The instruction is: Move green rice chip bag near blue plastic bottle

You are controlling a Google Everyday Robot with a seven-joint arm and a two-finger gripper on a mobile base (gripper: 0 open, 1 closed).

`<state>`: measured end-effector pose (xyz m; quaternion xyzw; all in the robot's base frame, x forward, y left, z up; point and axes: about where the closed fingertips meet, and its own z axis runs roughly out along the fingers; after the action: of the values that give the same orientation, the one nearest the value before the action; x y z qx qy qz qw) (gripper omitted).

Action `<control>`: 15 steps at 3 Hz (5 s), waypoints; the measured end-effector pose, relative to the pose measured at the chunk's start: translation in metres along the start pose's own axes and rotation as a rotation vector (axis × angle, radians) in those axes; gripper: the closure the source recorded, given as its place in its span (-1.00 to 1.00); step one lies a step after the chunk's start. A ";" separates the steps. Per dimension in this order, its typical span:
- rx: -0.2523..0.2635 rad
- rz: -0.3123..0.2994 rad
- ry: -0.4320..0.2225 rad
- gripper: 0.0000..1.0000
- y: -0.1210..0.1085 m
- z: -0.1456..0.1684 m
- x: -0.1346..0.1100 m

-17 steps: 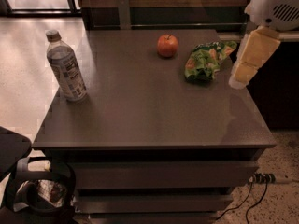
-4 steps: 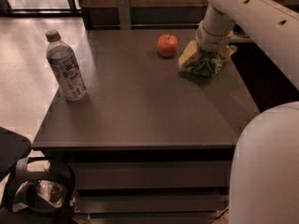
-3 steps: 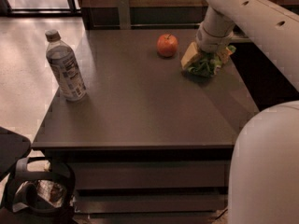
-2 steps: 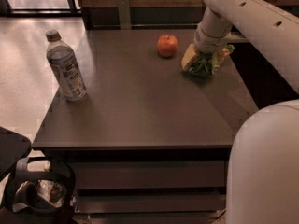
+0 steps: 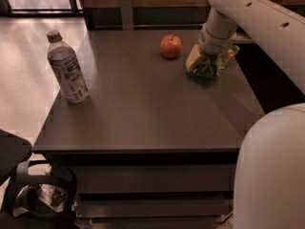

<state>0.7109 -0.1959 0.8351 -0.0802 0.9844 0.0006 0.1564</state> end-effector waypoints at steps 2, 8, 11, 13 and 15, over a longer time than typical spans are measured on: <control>0.015 0.126 -0.165 1.00 -0.071 -0.055 0.005; -0.459 -0.828 -0.418 1.00 0.059 -0.176 0.127; -0.502 -1.043 -0.426 1.00 0.114 -0.169 0.129; -0.553 -1.243 -0.407 1.00 0.190 -0.150 0.109; -0.655 -1.381 -0.327 0.96 0.252 -0.131 0.135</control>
Offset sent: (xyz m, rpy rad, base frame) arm -0.0192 -0.1110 0.0819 0.0563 -0.2332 -0.1974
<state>0.5041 0.0278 0.9118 -0.7156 0.6258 0.2053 0.2328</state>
